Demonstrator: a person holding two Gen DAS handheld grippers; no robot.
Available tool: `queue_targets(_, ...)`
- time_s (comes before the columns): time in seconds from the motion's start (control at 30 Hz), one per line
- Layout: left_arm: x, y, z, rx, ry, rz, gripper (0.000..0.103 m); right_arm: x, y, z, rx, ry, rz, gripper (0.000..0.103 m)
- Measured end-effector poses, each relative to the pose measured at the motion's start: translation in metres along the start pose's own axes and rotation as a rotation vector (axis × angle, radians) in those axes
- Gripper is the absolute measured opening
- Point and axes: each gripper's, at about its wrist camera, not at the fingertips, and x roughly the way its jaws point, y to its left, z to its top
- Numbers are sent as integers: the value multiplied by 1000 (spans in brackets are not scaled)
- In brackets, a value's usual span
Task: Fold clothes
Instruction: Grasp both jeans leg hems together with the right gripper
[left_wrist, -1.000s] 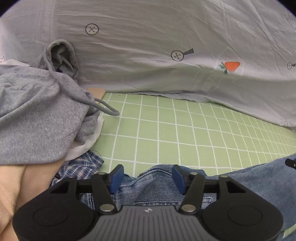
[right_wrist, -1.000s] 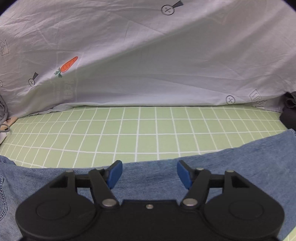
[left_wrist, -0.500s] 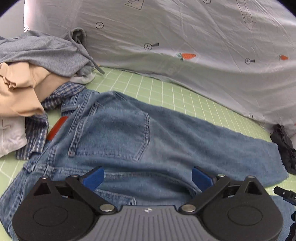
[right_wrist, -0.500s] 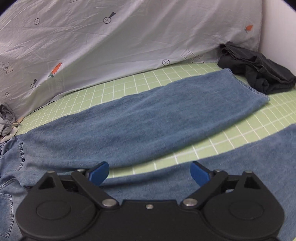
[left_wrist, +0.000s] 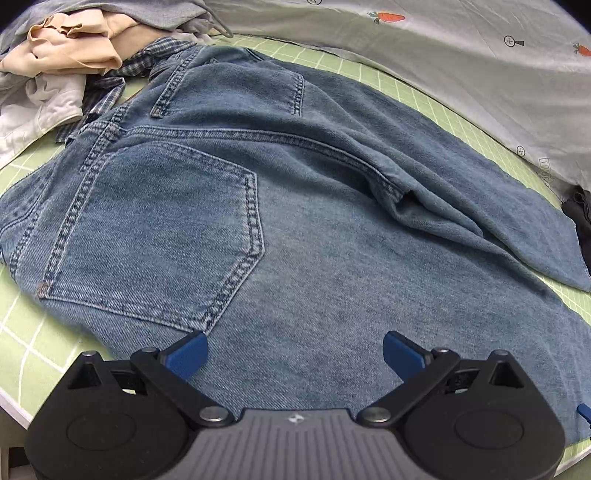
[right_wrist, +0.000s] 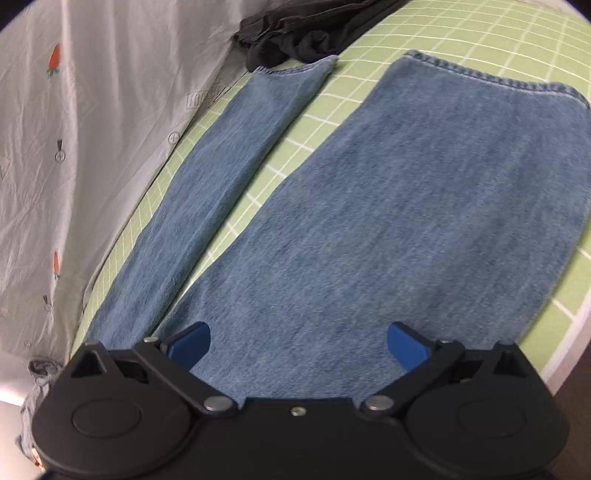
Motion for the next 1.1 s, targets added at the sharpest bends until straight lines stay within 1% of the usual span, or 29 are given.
queue_targets(0.07, 3, -8, -6, 48, -4, 35, 103, -12, -22, -3, 83, -52, 36, 103)
queue_targets(0.13, 6, -20, -11, 132, 5, 86, 103, -24, -43, -6, 165, -104, 71, 103)
queue_targets(0.23, 12, -38, -20, 246, 5, 151, 103, -40, -67, -11, 231, -162, 94, 103)
queue_targets(0.3, 13, -39, -21, 229, 9, 157, 103, -48, -80, -13, 270, -184, 122, 103)
queue_targets(0.37, 14, -39, -20, 219, 12, 161, 103, -53, -90, -12, 311, -201, 128, 103)
queue_targets(0.43, 14, -39, -19, 214, 17, 164, 103, -55, -98, -11, 344, -199, 158, 103)
queue_targets(0.53, 15, -40, -17, 210, 24, 167, 103, -54, -102, -9, 354, -183, 148, 103)
queue_targets(0.63, 15, -41, -16, 207, 25, 169, 103, -54, -108, -10, 379, -182, 167, 103)
queue_targets(0.93, 16, -43, -16, 196, 12, 174, 103, -42, -126, -4, 480, -200, 299, 103)
queue_targets(1.03, 17, -43, -15, 193, 18, 175, 103, -42, -126, -2, 494, -230, 302, 103)
queue_targets(1.1, 16, -42, -15, 193, 15, 174, 103, -43, -124, 5, 463, -256, 271, 103)
